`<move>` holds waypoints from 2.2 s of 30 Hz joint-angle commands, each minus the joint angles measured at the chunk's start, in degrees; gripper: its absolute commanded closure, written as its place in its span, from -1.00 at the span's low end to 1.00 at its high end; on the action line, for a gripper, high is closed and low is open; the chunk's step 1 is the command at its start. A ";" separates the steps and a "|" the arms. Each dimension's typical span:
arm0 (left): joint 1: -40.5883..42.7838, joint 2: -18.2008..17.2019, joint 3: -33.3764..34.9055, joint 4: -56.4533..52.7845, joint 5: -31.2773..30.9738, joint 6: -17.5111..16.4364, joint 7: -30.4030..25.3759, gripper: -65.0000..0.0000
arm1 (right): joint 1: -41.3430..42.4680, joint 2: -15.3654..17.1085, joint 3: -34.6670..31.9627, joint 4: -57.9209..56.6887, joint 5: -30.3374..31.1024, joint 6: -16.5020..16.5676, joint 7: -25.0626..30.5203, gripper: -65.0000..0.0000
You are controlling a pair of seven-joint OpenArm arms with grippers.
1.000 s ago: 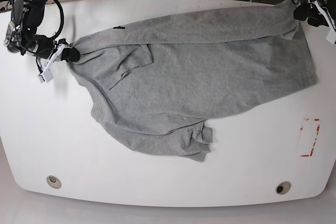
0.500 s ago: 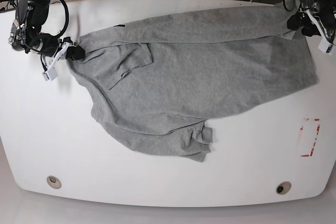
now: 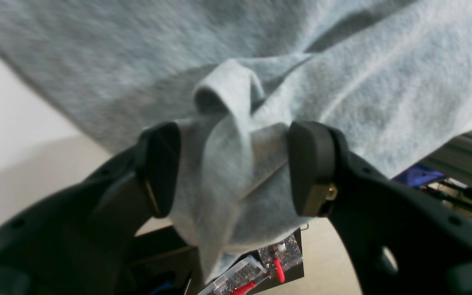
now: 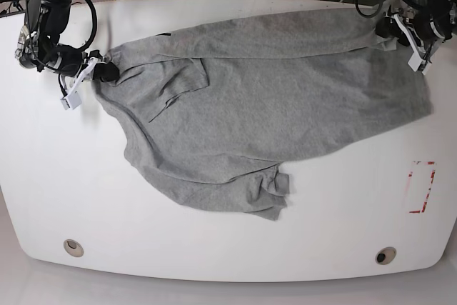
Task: Fold the T-shirt properly
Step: 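Hold the shirt edge with both grippers and tug it taut, then drag the right gripper along the shirt edge toward the sleeve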
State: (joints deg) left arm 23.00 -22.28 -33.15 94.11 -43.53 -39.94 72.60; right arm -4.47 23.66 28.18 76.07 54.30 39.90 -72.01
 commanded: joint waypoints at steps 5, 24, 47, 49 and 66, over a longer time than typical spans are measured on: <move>-0.10 0.52 -0.74 0.71 -0.21 -0.06 -0.55 0.74 | 0.56 1.26 0.34 0.89 1.39 0.10 0.75 1.00; 2.09 -2.64 -12.17 0.97 -0.65 -0.06 4.02 0.66 | 0.38 1.44 0.08 0.89 1.13 0.10 0.67 1.00; 0.51 -8.18 -15.86 0.97 -1.09 -0.06 1.64 0.10 | 0.38 3.37 0.43 4.41 1.65 0.10 0.32 0.80; 0.42 -8.09 -18.15 1.06 -4.16 -0.06 3.93 0.10 | -0.50 3.28 0.43 6.96 1.65 0.10 0.23 0.62; 4.73 0.09 -11.65 12.05 -15.15 -0.06 6.13 0.11 | -1.90 1.53 0.43 15.84 1.30 0.10 0.32 0.31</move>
State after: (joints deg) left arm 27.73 -21.63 -44.71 105.23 -60.99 -39.94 79.68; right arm -7.05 24.32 28.18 89.80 54.41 39.88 -72.62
